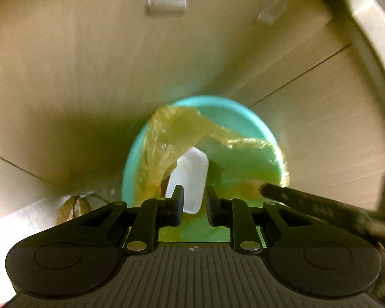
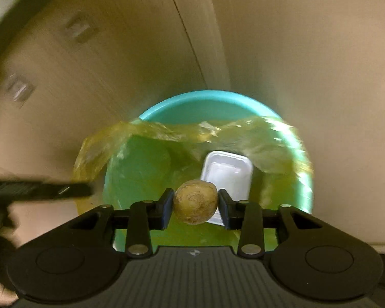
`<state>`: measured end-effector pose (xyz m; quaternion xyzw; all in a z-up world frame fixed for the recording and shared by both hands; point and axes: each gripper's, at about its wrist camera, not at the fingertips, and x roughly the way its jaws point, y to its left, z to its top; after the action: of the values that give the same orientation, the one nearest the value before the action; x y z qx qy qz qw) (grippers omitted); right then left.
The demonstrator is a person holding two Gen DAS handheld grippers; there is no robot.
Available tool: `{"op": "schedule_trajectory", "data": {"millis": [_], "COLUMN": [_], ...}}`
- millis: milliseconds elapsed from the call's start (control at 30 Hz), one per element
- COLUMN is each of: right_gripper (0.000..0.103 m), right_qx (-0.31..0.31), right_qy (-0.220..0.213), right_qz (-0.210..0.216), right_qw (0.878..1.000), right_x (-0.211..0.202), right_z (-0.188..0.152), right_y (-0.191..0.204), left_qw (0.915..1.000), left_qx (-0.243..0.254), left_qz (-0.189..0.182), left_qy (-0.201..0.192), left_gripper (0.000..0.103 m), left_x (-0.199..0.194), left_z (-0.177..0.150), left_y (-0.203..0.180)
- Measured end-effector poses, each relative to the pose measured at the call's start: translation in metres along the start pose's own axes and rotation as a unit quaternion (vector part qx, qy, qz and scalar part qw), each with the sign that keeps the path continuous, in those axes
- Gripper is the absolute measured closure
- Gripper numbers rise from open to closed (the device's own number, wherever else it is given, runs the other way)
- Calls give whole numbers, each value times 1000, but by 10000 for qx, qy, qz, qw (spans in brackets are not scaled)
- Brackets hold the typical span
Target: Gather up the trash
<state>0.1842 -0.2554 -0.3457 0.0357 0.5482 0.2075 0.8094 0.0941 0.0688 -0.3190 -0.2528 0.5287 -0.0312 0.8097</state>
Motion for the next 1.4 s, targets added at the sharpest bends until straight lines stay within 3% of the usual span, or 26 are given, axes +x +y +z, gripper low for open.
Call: {"op": "schedule_trajectory", "data": {"millis": [33, 167, 300, 433, 533, 567, 600, 633, 667, 767, 867, 1033, 1167, 1267, 1400], "right_gripper": [34, 34, 34, 34, 33, 32, 31, 30, 30, 29, 26, 21, 21, 21, 21], "right_qx": [118, 439, 853, 1362, 1657, 1740, 1795, 1819, 1824, 1708, 1231, 248, -334, -655, -670], "right_qy": [79, 93, -3, -10, -234, -350, -474, -600, -722, -1049, -1343, -1845, -1891, -2085, -2185], "right_qz": [-9, -54, 44, 134, 235, 344, 493, 645, 768, 1135, 1285, 756, -175, -815, -800], "right_qw": [9999, 9990, 9963, 9906, 9856, 9835, 9814, 9794, 9775, 9731, 9748, 9796, 9812, 9724, 9702], "right_x": [7, 3, -29, -61, -90, -101, -110, -121, -127, -153, -178, -207, -203, -200, -199], "right_z": [7, 18, 11, 2, 8, 13, 21, 29, 37, 65, 91, 137, 171, 176, 172], "right_y": [-2, -9, -11, -15, -9, -4, 4, 11, 19, 56, 102, 173, 222, 242, 241], "left_qw": [10000, 9988, 9954, 9894, 9852, 9844, 9841, 9851, 9846, 9757, 9657, 9415, 9464, 9505, 9537], "left_qx": [41, 397, 743, 1032, 1098, 1097, 1098, 1109, 1145, 1491, 1711, 2135, 2056, 2060, 2137], "left_qz": [-38, -146, -393, -537, -367, -230, -67, -172, -261, 18, -283, 409, 664, 774, 731], "left_qy": [-66, -258, -450, -873, -1264, -1354, -1395, -1305, -1292, -1603, -1932, -2574, -2401, -2193, -1987], "left_gripper": [82, 82, 82, 82, 82, 82, 90, 93, 88, 85, 85, 85, 85, 84, 81], "left_x": [-10, -44, -82, -139, -176, -183, -191, -193, -196, -215, -230, -229, -209, -192, -177], "left_z": [0, 5, 11, 36, 64, 73, 86, 97, 107, 132, 156, 186, 217, 227, 230], "left_y": [-2, -22, -45, -65, -74, -75, -76, -75, -76, -84, -79, -70, -50, -43, -50]}}
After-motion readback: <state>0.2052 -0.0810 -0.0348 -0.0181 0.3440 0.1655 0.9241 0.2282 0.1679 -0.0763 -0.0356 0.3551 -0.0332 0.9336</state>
